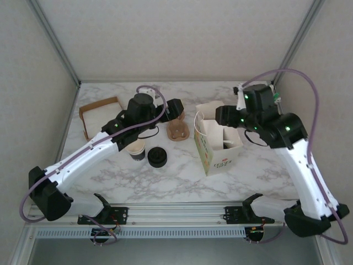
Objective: Pack the takeout coffee
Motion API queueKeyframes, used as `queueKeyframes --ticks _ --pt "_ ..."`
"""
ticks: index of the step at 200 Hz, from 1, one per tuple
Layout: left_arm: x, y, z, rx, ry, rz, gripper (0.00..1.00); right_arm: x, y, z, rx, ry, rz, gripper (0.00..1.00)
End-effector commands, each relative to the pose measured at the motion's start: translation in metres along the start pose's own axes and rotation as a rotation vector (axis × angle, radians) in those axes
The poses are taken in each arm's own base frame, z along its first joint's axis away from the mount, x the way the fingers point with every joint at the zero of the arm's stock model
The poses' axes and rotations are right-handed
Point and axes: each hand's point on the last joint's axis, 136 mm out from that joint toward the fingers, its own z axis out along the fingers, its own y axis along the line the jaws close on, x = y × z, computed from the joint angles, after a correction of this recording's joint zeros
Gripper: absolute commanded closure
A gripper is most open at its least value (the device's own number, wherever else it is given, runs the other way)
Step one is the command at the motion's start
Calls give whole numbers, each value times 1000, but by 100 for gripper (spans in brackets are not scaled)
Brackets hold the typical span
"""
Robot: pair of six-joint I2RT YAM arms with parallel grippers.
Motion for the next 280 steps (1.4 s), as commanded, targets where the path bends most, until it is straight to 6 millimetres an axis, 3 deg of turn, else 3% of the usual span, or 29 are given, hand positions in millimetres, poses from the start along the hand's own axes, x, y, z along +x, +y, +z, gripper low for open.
queueKeyframes --ticks 1,60,78,102,128,173,201,280 --pt "3 7 -10 -10 -27 25 0 4 -25 -26 100 -62 6 31" --pt "47 31 -5 -37 73 38 0 24 -78 -71 316 -176 68 26" --pt "61 32 -4 -29 102 47 0 36 -97 -77 409 -170 89 18" --pt "79 30 -1 -11 141 56 1 53 -120 -86 529 -153 138 16" --pt "101 26 7 11 205 65 9 77 -130 -80 572 -112 196 9" --pt "130 18 21 64 285 45 44 109 -140 -50 595 -39 275 7" --pt "140 13 27 91 315 39 57 130 -144 -15 504 53 402 9" --pt "164 12 48 115 384 31 70 175 -156 65 280 189 664 14"
